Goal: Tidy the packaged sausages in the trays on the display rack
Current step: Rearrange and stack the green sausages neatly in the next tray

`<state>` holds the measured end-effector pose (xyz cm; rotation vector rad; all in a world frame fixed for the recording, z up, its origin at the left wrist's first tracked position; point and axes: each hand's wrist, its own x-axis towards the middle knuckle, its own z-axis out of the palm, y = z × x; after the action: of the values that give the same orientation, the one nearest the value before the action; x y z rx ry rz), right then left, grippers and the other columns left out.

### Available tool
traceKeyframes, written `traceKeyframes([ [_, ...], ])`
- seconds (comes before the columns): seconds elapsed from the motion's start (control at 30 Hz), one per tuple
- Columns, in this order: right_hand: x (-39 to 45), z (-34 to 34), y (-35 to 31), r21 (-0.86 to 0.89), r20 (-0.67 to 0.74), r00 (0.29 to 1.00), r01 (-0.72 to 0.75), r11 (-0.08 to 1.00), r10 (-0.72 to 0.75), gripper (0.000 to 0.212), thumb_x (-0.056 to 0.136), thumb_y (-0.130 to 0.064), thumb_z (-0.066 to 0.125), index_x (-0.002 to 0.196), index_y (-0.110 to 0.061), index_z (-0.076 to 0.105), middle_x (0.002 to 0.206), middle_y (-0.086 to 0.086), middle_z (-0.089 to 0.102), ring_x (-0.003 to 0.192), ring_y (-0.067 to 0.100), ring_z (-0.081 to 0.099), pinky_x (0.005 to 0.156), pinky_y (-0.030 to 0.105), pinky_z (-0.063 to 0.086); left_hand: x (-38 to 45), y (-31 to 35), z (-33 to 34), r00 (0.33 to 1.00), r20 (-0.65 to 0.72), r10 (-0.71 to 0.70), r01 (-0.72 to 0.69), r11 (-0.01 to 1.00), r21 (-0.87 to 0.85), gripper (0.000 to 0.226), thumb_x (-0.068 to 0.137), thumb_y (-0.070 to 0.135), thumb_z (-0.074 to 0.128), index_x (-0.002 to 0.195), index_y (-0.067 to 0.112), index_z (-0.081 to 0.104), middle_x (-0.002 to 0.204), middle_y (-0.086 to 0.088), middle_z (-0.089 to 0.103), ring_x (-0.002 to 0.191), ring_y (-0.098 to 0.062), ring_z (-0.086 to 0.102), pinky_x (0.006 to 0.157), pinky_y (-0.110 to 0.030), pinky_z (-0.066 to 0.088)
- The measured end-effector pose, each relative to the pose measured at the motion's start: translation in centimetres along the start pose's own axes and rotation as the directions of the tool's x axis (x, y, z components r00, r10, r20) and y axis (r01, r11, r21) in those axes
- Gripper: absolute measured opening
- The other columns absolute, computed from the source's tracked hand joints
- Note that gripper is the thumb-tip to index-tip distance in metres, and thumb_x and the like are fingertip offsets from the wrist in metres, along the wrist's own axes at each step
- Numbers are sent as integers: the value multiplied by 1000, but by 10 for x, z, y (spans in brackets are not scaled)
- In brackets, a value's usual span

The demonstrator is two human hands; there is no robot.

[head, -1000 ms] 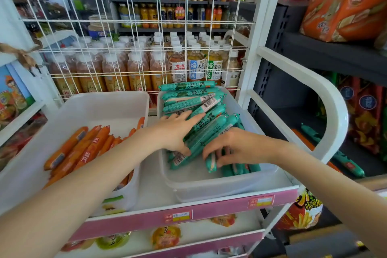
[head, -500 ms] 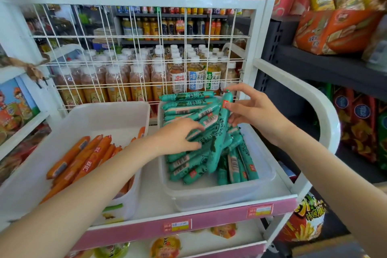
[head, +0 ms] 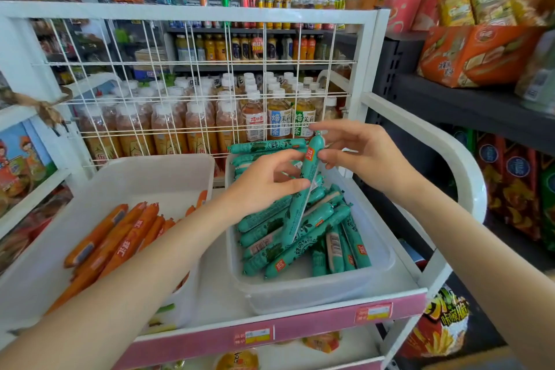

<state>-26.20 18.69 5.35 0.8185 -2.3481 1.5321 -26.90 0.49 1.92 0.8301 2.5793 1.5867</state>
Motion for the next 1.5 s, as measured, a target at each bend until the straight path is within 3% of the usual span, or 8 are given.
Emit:
traceKeyframes([
  [0.27,5,5,2,-15,-99,994,47,999,-48,25,72,-2,74,91,-9,59,89,12,69,76,17,65,78,32,56,0,1,-9,999,-32,43,-42,999,27,35,83,12,65,104,36,51,104,-6,66,97,-18,63,86,-25,49],
  [0.43,9,9,3,49,-120,992,32,998,-26,29,78,0,68,103,-10,57,95,15,67,81,24,66,77,35,56,2,4,-15,998,-63,20,-22,1000,-19,32,82,13,66,106,32,54,98,-3,66,88,-16,65,80,-24,53],
  [0.53,9,11,3,35,-58,998,-23,999,25,41,83,-3,63,119,-19,50,100,6,67,81,13,66,73,29,56,6,9,-19,976,-182,-116,70,968,-243,27,85,12,61,111,19,57,92,2,66,79,-8,67,68,-20,56],
  [0.73,-9,25,8,-248,347,935,18,969,71,61,73,-22,76,122,-36,42,101,-13,63,85,2,63,82,19,52,12,2,-34,792,-300,-532,160,654,-739,8,86,13,62,93,11,61,87,-5,65,70,-15,65,53,-21,55],
  [1.13,-8,24,9,-236,215,972,143,961,-92,39,80,-8,69,117,-13,59,97,1,71,87,3,66,84,15,51,19,8,-34,784,-287,-550,156,623,-766,7,87,12,60,92,9,62,91,-8,65,72,-16,66,50,-20,54],
  [1.3,1,20,14,136,-6,999,-39,990,40,33,89,1,51,117,-14,58,98,8,69,84,12,67,83,25,54,18,8,-35,767,-237,-596,126,502,-856,8,87,9,58,93,4,56,89,-13,66,77,-20,66,56,-23,57],
  [1.4,12,13,19,390,-259,926,-160,907,275,28,95,0,40,110,-7,62,86,9,66,75,14,63,75,24,54,15,3,-35,819,-201,-537,230,629,-743,17,87,4,57,104,1,57,92,-13,67,80,-18,67,62,-23,58],
  [1.5,28,1,24,441,-329,839,-269,856,433,29,97,-3,34,111,-2,60,79,10,60,68,14,56,65,21,51,9,-11,-37,815,-410,-410,300,903,-308,18,88,5,56,106,6,57,96,-6,65,86,-15,65,77,-26,56],
])
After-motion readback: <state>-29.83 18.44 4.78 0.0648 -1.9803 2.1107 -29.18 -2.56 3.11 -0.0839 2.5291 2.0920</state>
